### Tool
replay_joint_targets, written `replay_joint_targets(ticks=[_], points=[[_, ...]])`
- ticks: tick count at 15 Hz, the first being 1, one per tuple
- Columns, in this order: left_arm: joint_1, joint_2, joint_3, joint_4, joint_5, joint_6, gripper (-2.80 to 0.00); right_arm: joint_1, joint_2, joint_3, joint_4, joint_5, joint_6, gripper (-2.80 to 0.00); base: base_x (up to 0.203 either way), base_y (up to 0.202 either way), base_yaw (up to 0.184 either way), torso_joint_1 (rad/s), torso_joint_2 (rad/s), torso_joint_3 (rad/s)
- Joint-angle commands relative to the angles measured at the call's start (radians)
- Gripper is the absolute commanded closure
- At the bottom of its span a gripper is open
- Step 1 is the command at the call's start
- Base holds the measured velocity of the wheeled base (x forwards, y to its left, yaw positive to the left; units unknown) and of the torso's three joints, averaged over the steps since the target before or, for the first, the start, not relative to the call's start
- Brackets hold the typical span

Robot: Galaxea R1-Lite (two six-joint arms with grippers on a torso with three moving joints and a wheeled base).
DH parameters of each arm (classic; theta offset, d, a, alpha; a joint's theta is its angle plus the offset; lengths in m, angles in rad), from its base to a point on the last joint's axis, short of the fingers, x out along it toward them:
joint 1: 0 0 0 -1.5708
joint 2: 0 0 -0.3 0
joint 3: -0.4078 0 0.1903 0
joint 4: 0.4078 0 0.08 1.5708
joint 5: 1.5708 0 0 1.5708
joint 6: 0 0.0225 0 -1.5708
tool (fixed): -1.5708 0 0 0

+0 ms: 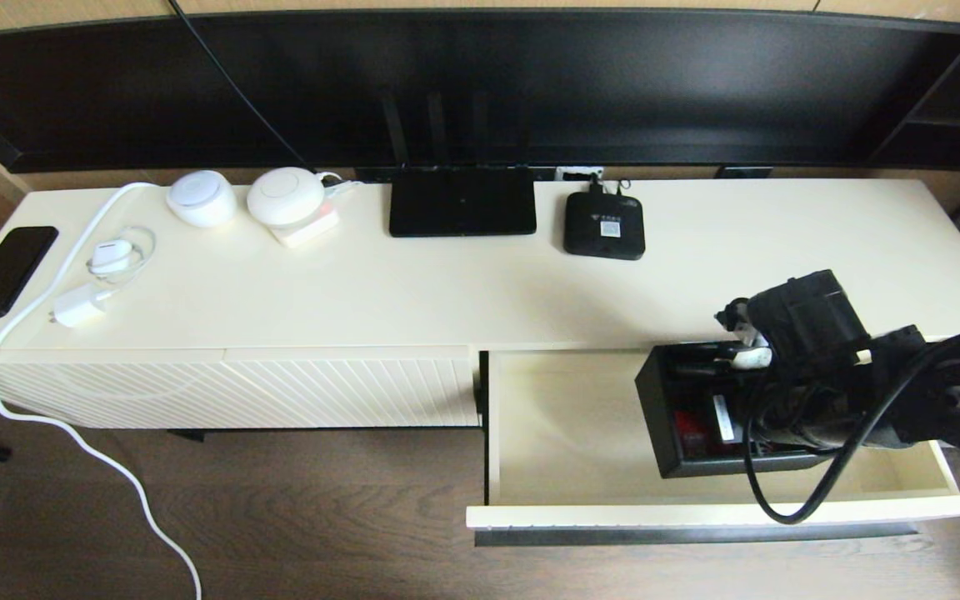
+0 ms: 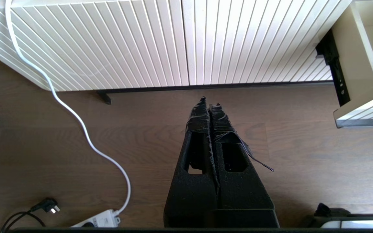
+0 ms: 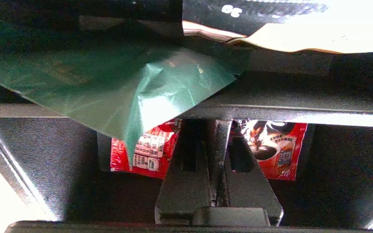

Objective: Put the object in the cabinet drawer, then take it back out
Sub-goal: Put the storage box in the drawer

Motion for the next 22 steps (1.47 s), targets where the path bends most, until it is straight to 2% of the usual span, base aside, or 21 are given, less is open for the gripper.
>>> replay_joint_targets(ticks=[1,5,12,18,19,22], points=[[0.0,0.002,-0.001,0.0,0.0,0.0,0.0,-0.006,0.025,0.005,0.0,0.0,0.001,0.0,0.0,0.0,0.0,0.0,0.0,0.0],[0.0,0.0,0.0,0.0,0.0,0.0,0.0,-0.007,0.081,0.031,-0.012,0.007,0.013,0.0,0.0,0.0,0.0,0.0,0.0,0.0],[0.0,0.002,0.0,0.0,0.0,0.0,0.0,-0.018,0.189,0.032,-0.124,0.006,0.025,0.0,0.0,0.0,0.0,0.0,0.0,0.0],[0.0,0.002,0.0,0.0,0.0,0.0,0.0,-0.022,0.23,0.021,-0.147,0.003,0.041,0.0,0.0,0.0,0.0,0.0,0.0,0.0],[0.0,0.002,0.0,0.0,0.0,0.0,0.0,-0.022,0.232,0.014,-0.152,0.001,0.049,-2.8,0.0,0.0,0.0,0.0,0.0,0.0],[0.0,0.002,0.0,0.0,0.0,0.0,0.0,-0.025,0.23,0.009,-0.152,0.003,0.05,-2.8,0.0,0.0,0.0,0.0,0.0,0.0]])
